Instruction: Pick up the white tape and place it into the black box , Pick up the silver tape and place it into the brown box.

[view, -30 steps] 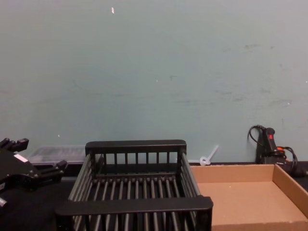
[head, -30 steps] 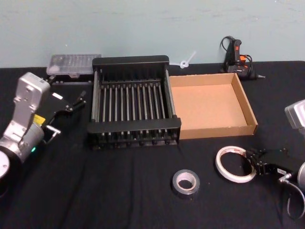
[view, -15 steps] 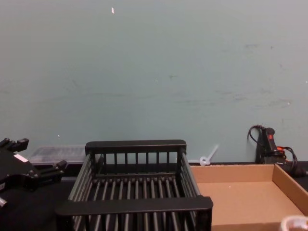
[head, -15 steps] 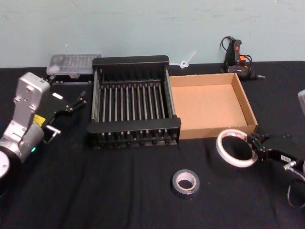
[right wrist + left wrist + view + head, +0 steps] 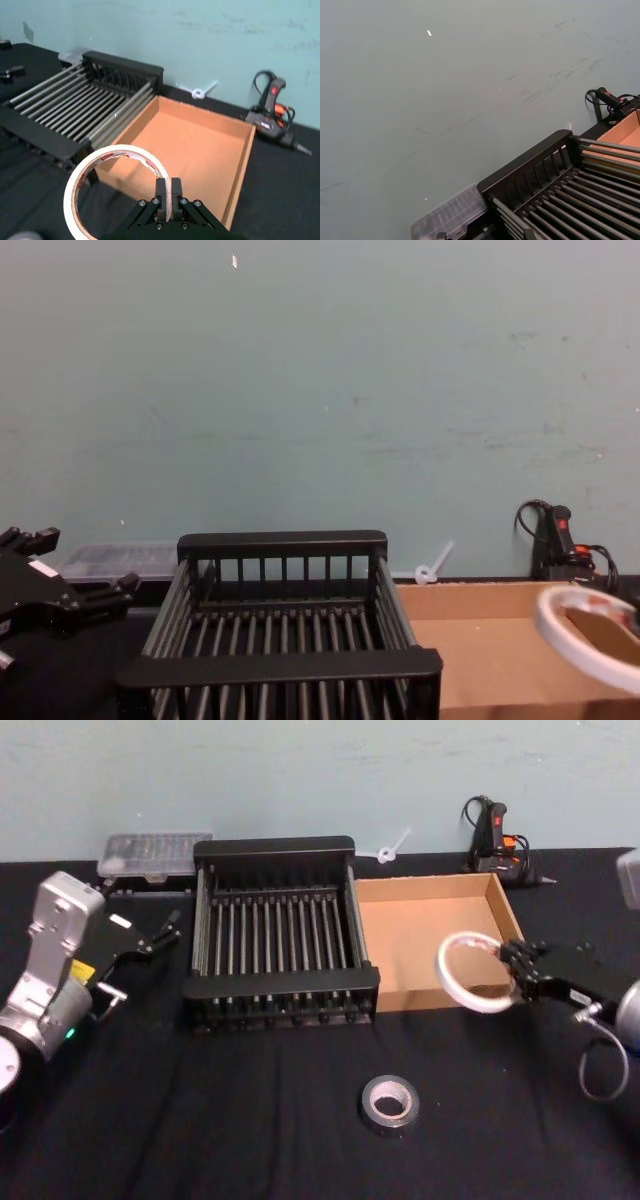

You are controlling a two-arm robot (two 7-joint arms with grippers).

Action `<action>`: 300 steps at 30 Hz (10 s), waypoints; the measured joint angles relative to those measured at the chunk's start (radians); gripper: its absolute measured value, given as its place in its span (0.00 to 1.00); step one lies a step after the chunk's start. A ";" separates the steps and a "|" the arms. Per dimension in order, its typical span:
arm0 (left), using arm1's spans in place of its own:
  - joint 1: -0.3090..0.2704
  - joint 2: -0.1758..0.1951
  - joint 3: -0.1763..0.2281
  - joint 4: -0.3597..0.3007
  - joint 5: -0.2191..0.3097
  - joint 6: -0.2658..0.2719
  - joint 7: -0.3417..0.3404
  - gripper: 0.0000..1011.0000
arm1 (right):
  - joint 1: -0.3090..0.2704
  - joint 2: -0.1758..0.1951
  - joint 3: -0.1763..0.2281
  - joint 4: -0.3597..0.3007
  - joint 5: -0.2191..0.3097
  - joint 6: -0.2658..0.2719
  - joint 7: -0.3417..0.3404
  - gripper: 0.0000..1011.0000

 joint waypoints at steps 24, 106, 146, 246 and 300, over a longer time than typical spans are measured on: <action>0.000 0.000 0.000 0.000 0.000 0.000 0.000 0.99 | 0.337 -0.162 -0.188 0.236 -0.110 -0.041 0.074 0.07; 0.000 0.000 0.000 0.000 0.000 0.000 0.000 0.99 | 0.545 -0.331 -0.309 0.506 -0.173 -0.080 0.125 0.99; 0.000 0.000 0.000 0.000 0.000 0.000 0.000 0.99 | 0.262 -0.023 -0.188 0.013 -0.041 0.213 0.118 0.99; 0.000 0.000 0.000 0.000 0.000 0.000 0.000 0.99 | 0.212 0.045 -0.390 0.039 -0.160 0.269 0.201 0.99; 0.000 0.000 0.000 0.000 0.000 0.000 0.000 0.99 | 0.203 0.040 -0.371 0.035 -0.150 0.267 0.194 0.17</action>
